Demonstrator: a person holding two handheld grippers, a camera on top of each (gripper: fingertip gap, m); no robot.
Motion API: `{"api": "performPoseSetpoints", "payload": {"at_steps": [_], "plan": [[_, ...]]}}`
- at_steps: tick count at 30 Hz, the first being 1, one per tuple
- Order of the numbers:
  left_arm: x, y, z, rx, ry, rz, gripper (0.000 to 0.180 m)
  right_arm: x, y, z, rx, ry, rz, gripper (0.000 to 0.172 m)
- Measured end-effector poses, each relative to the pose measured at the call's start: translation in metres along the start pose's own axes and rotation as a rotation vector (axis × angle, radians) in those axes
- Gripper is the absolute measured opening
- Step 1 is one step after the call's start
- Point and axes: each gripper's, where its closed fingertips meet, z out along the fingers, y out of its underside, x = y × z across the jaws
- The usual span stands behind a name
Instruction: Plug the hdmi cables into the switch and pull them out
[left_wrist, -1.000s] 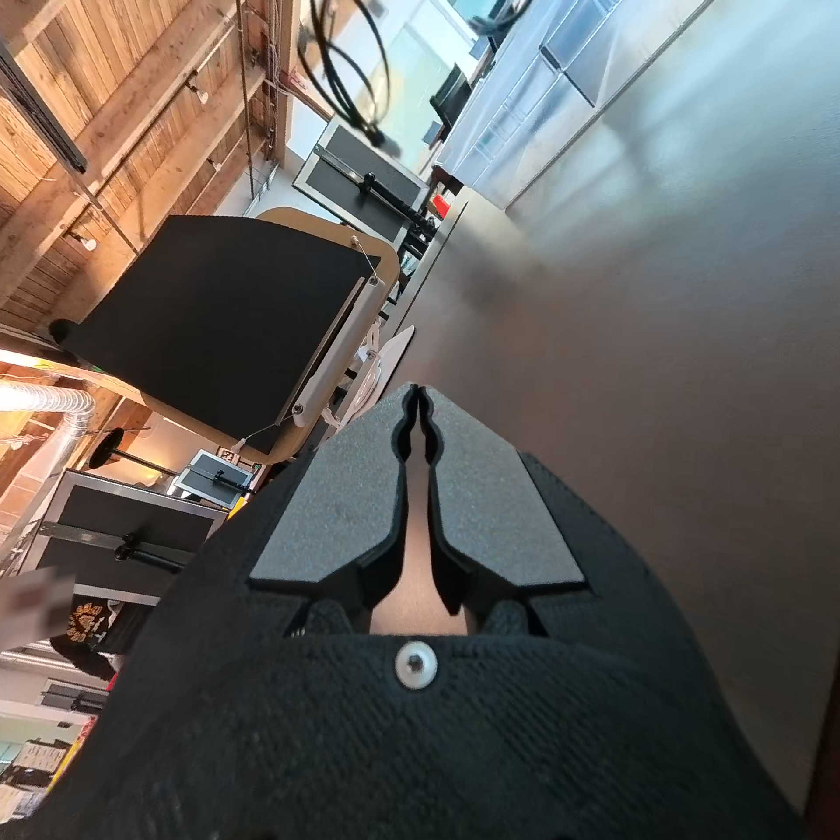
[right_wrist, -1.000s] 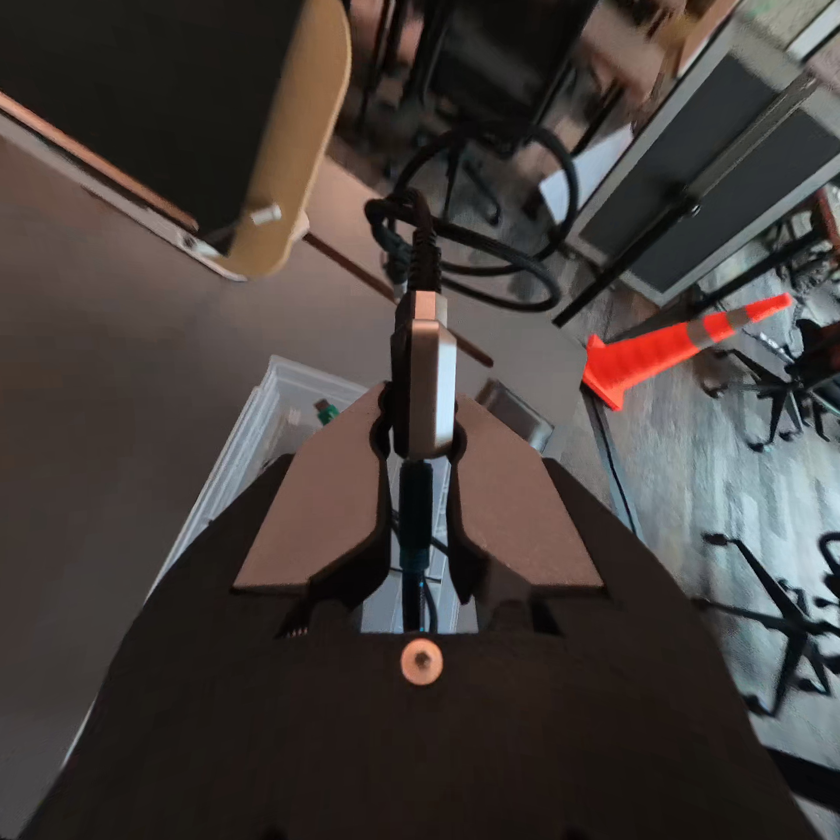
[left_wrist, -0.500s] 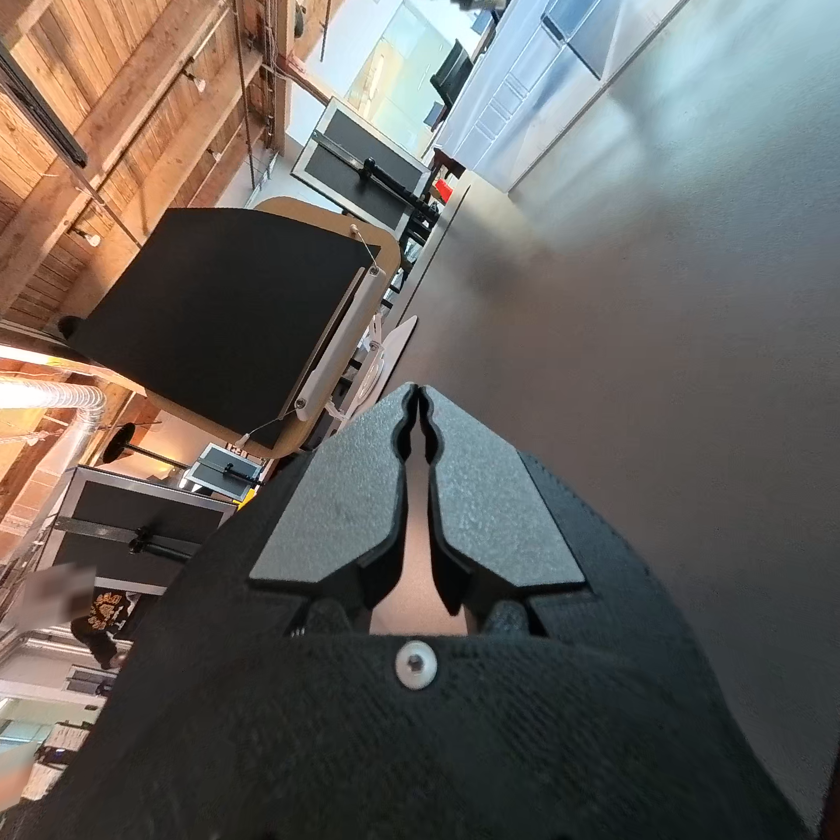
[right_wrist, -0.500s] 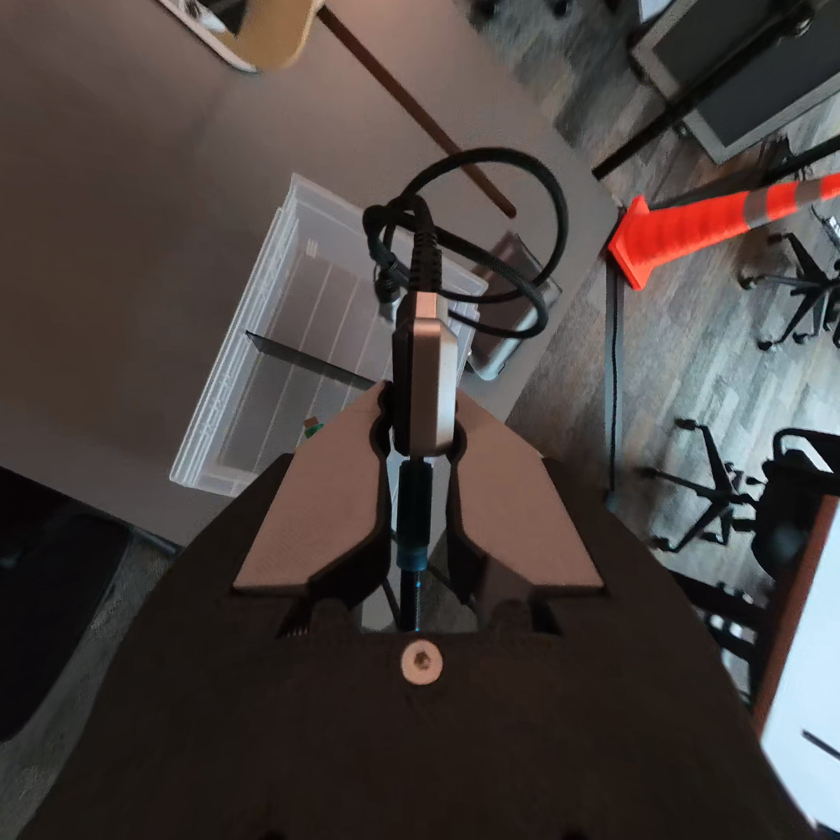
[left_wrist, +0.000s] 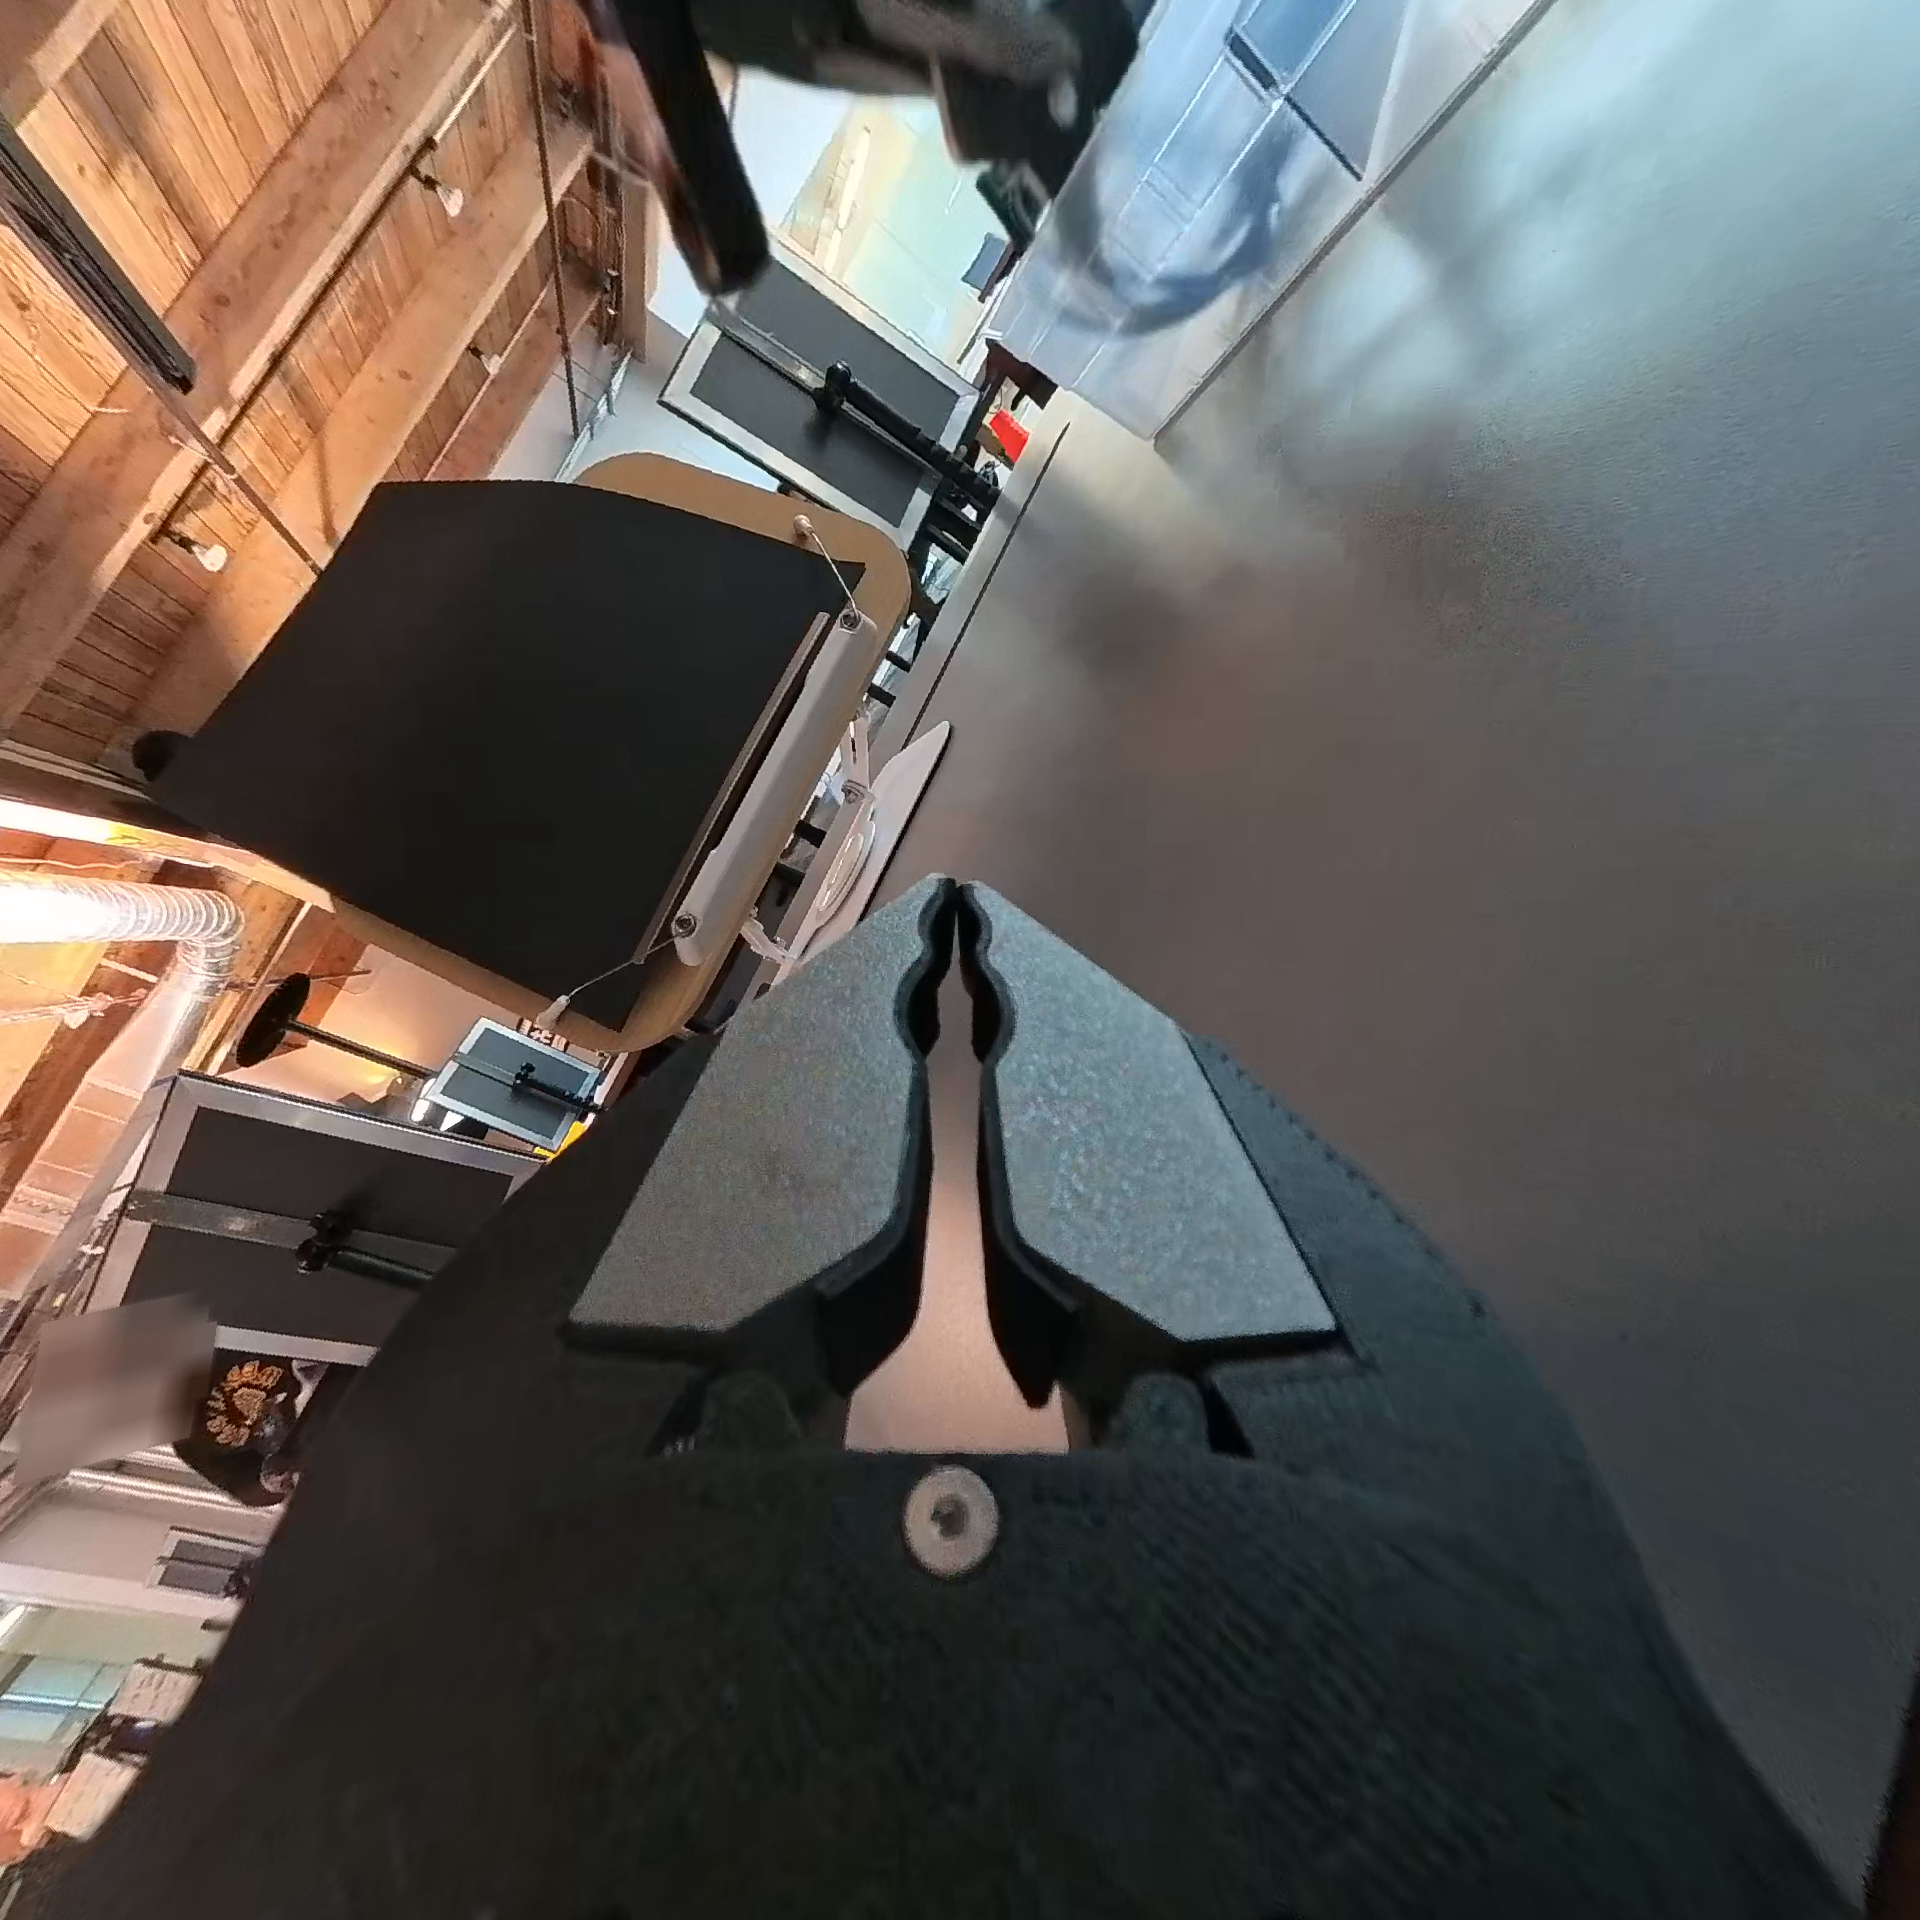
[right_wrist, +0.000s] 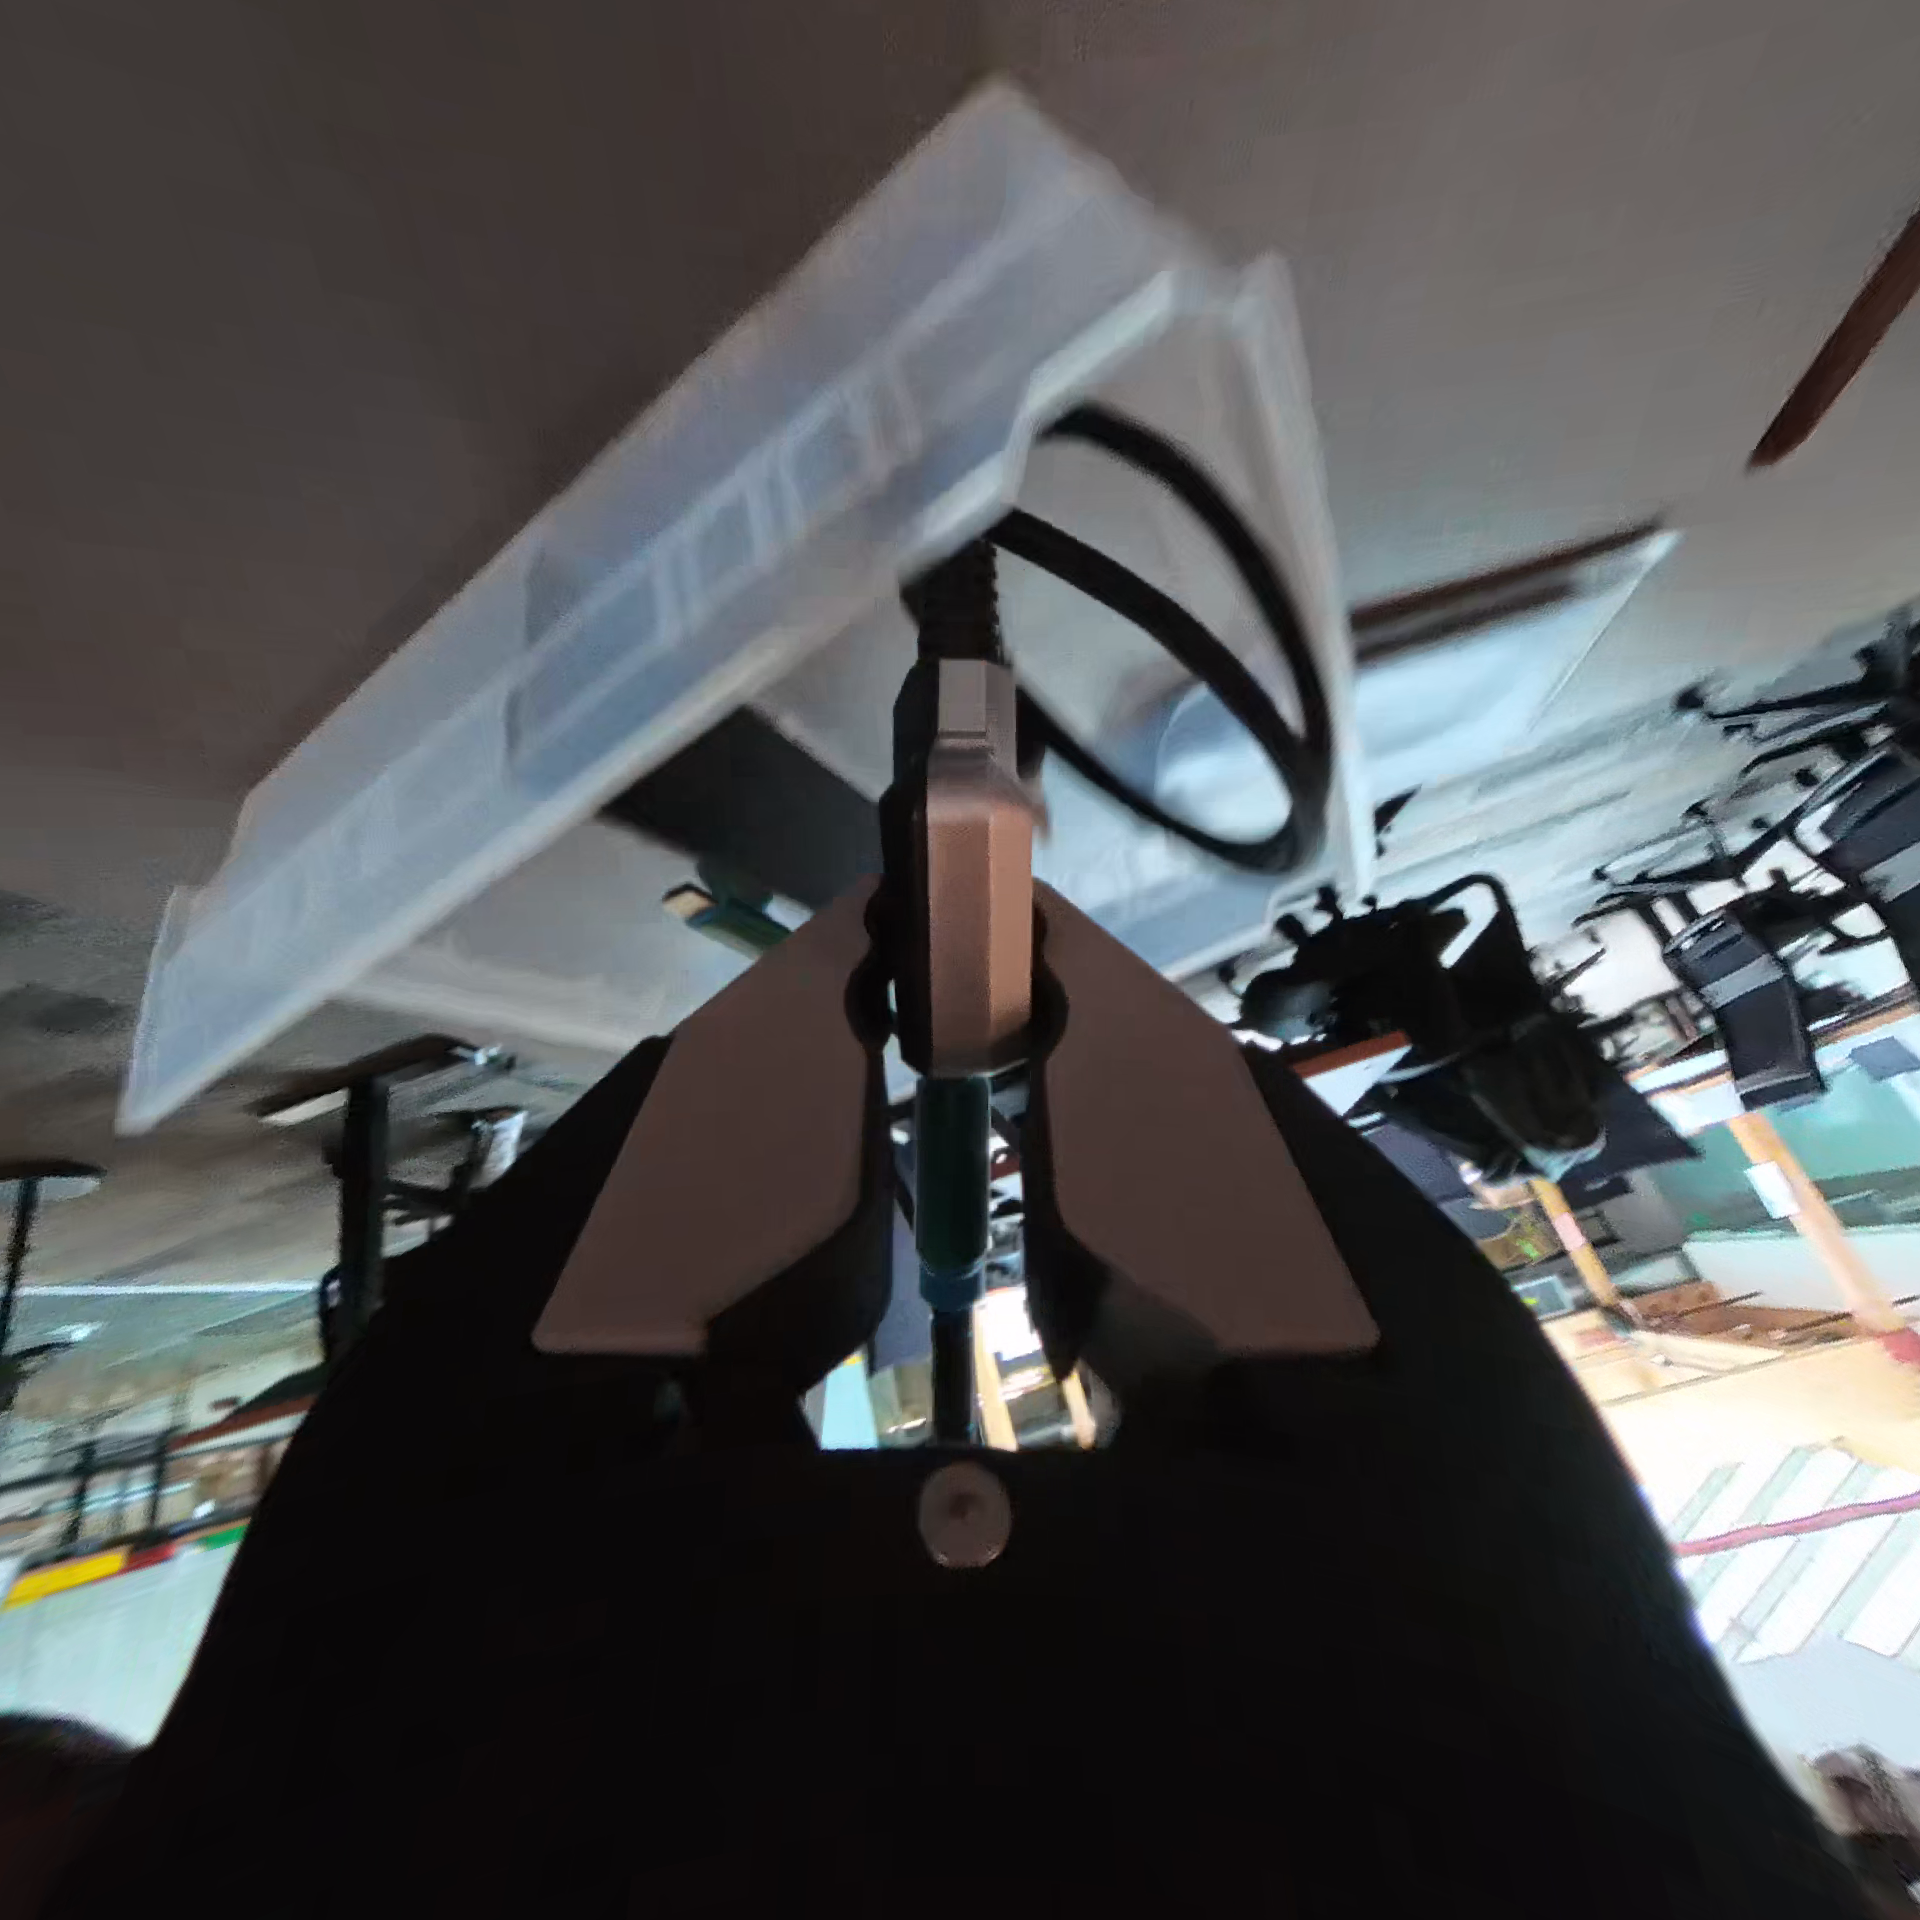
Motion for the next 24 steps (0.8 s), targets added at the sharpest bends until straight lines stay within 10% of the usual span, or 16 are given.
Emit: {"api": "performPoseSetpoints", "payload": {"at_steps": [5,10,15,24], "plan": [[-0.001,-0.002,-0.001,0.019,0.007,-0.02,0.0,0.027,-0.027,0.027,-0.018,0.119,0.017,0.033],[0.001,-0.004,-0.002,0.031,0.018,-0.019,0.0,0.045,-0.033,-0.047,0.393,0.309,0.084,0.048],[0.0,-0.005,-0.002,0.031,0.012,-0.018,0.0,0.034,0.032,-0.097,0.702,0.278,0.303,0.071],[0.0,-0.003,-0.001,0.013,0.005,-0.014,0.0,-0.089,0.124,-0.026,0.777,-0.049,0.357,0.097]]}}
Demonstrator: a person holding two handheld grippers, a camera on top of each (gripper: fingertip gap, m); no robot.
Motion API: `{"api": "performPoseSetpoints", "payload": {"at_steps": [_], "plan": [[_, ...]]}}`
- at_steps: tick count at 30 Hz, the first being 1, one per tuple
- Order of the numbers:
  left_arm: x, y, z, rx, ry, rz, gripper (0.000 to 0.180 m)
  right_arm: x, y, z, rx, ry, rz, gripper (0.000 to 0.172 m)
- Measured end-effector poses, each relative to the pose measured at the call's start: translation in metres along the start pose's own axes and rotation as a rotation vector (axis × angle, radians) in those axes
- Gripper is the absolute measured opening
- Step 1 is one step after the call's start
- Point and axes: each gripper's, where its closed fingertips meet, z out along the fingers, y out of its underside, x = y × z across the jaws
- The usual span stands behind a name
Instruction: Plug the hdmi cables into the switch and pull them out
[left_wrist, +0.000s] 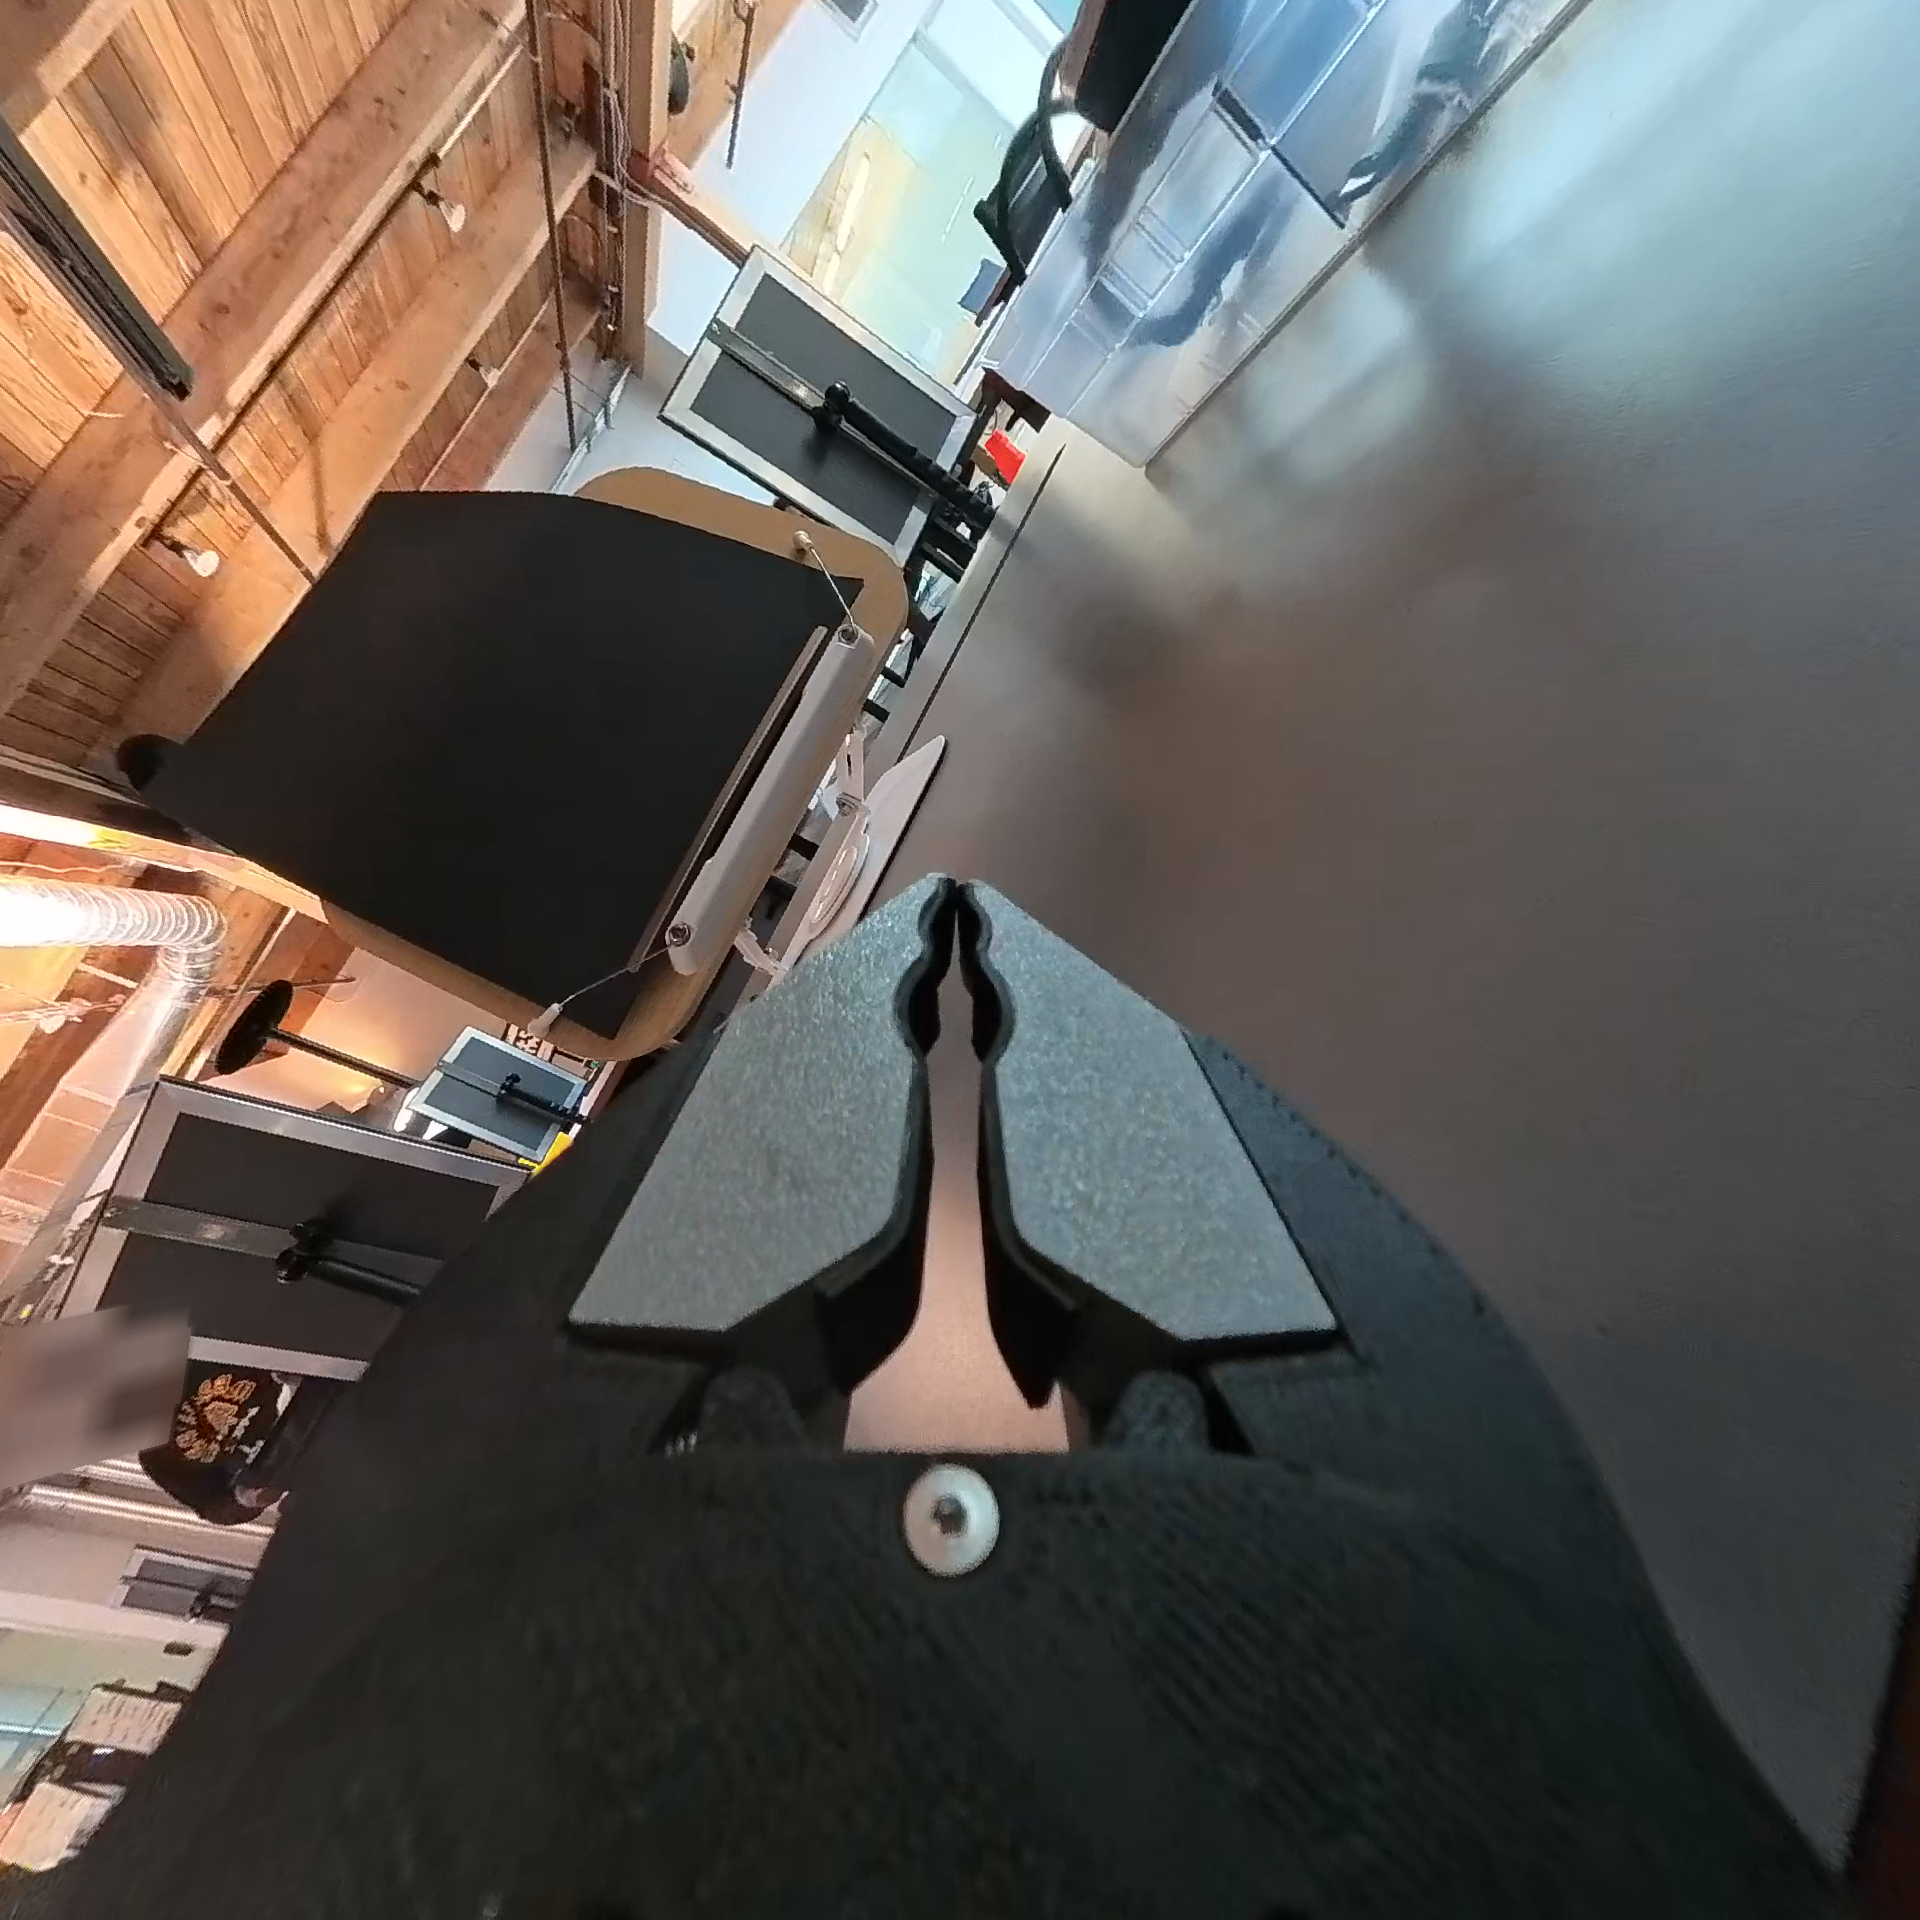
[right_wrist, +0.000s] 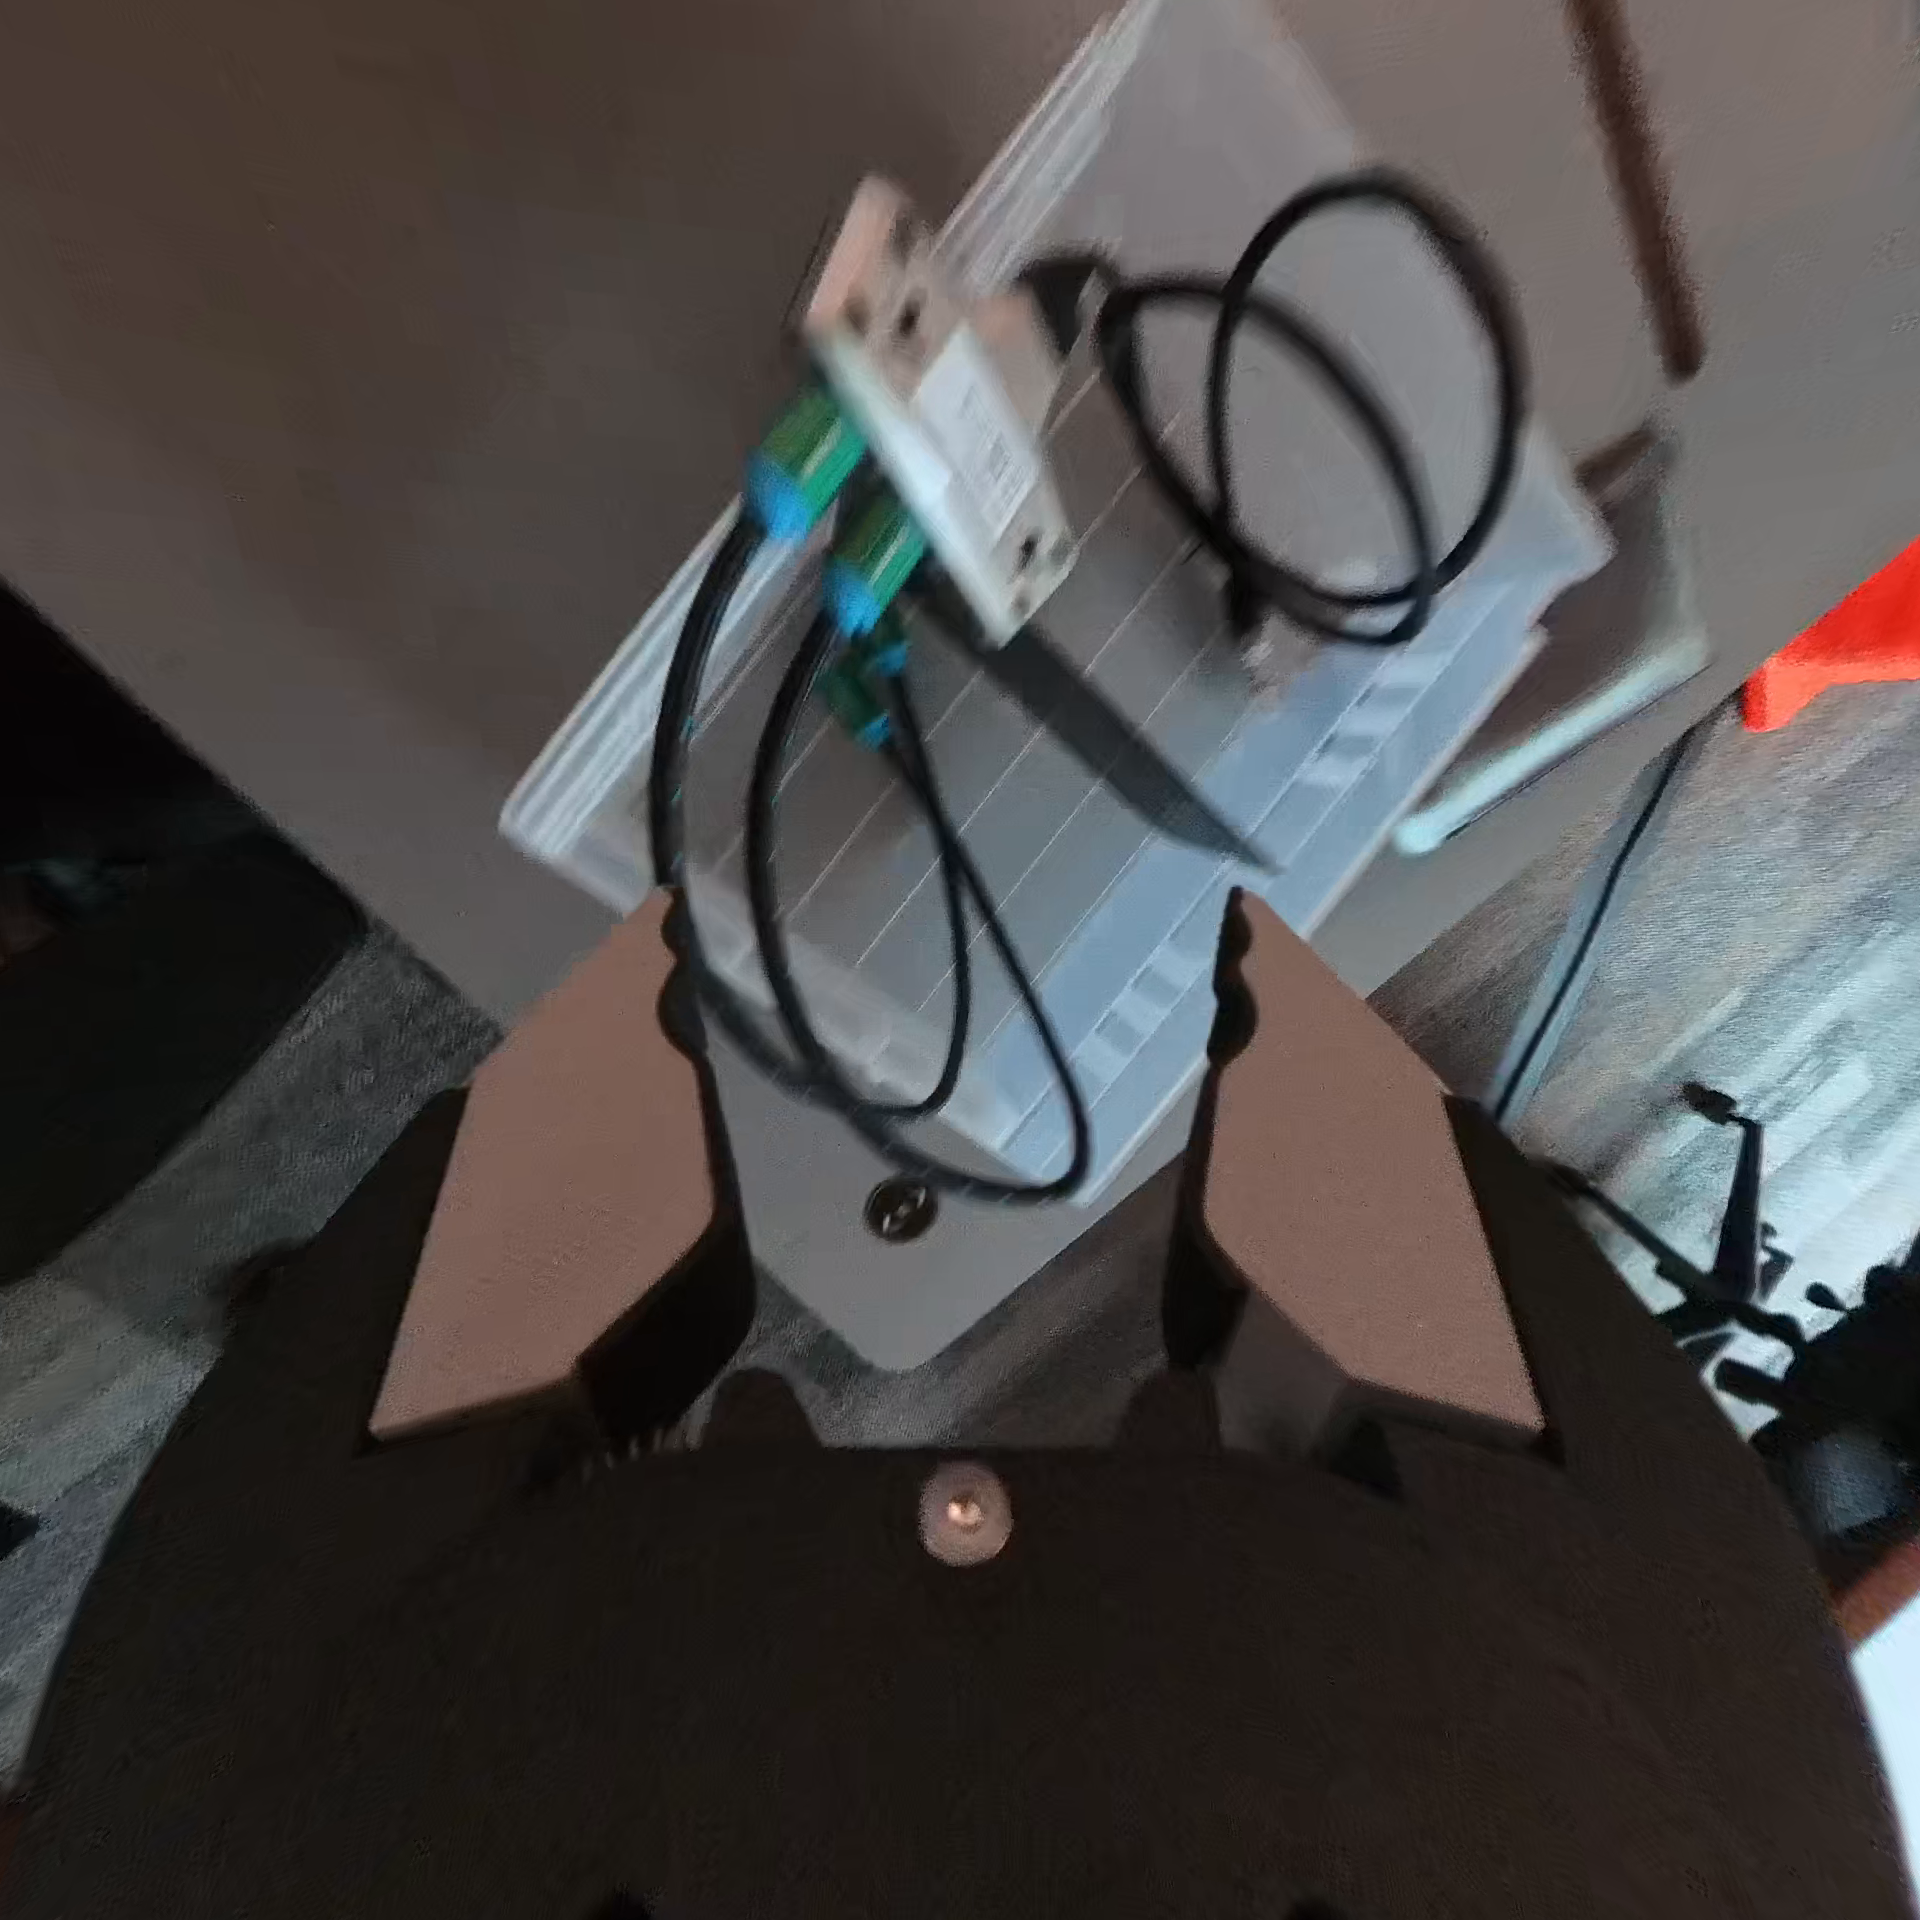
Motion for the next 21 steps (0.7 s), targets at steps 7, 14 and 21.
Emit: {"api": "performPoseSetpoints", "payload": {"at_steps": [7,14,21], "plan": [[0.0,0.003,0.002,-0.02,0.001,0.003,0.0,-0.025,0.077,0.036,-0.051,0.038,0.005,0.087],[-0.001,0.004,0.002,-0.027,-0.004,-0.005,0.0,0.023,0.087,0.042,-0.321,0.295,-0.154,0.008],[-0.003,0.002,0.0,-0.007,-0.007,-0.022,0.0,0.118,-0.02,-0.021,-0.293,0.752,-0.242,0.005]]}}
